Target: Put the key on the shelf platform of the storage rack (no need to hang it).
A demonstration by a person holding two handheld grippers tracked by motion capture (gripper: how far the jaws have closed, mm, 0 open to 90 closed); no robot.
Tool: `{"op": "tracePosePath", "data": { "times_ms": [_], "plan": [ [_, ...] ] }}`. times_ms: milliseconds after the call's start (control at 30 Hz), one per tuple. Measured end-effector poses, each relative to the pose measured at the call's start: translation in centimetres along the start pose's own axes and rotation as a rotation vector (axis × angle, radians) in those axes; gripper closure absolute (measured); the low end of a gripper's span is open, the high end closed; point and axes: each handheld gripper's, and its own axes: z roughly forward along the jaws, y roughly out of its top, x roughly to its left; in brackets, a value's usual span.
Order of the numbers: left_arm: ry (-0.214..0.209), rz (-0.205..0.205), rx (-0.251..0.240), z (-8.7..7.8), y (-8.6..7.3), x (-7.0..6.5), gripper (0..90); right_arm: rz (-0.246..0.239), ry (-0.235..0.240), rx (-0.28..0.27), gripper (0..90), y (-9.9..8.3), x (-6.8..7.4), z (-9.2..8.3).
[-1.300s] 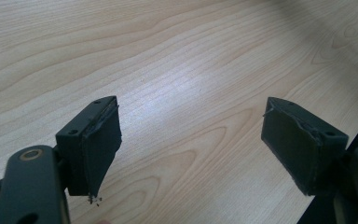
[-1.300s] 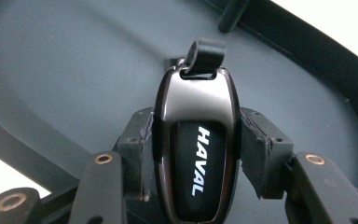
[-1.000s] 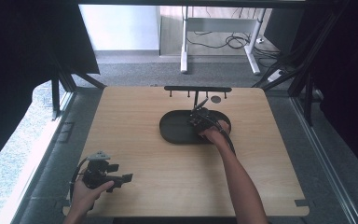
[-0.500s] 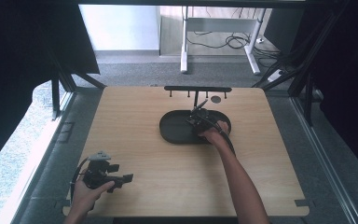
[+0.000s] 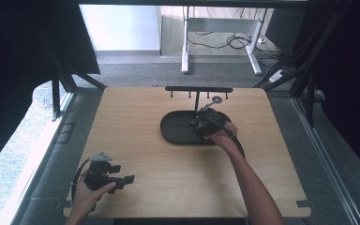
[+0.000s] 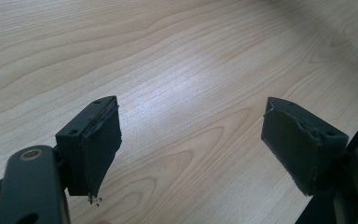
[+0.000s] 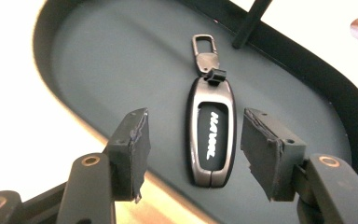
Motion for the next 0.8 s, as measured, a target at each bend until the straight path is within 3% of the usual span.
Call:
{"op": "tracePosePath", "data": {
  "times_ms": [200,367,800],
  "plan": [
    [0.003,-0.001,0.002,0.1,0.0,0.0,20.1,-0.027,0.03,-0.033,43.5,-1.0,0.7,-1.8],
    [0.006,0.001,0.003,0.1,0.0,-0.1,20.1,-0.053,0.073,-0.075,43.5,-2.8,1.5,-3.6],
    [0.01,0.005,0.007,0.2,-0.1,-0.1,20.1,-0.032,0.133,-0.127,43.6,-8.4,2.2,-4.9]
  ]
}}
